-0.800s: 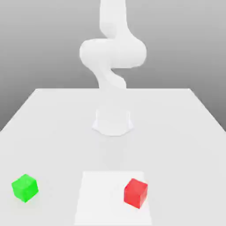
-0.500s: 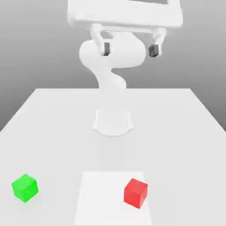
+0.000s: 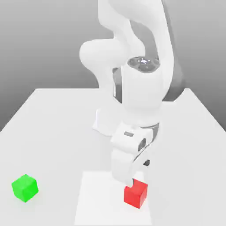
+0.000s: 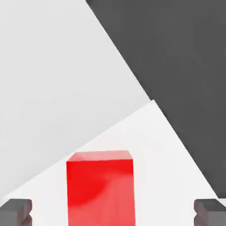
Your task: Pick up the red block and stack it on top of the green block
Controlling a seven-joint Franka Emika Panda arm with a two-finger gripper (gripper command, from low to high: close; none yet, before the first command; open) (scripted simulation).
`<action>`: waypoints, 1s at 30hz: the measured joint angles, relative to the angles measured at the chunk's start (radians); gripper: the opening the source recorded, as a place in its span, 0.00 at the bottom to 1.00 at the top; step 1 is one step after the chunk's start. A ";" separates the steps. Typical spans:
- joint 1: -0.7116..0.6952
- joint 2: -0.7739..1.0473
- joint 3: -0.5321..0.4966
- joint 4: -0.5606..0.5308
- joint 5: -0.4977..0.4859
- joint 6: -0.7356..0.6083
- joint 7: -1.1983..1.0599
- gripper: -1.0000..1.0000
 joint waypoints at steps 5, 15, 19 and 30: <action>-0.026 0.132 0.033 0.017 0.033 0.110 -0.028 0.00; -0.017 0.009 0.016 -0.001 -0.006 0.005 0.000 0.00; -0.078 -0.067 -0.045 0.008 -0.017 -0.081 0.011 0.00; -0.446 -0.050 -0.291 0.122 0.042 -0.186 -0.024 0.00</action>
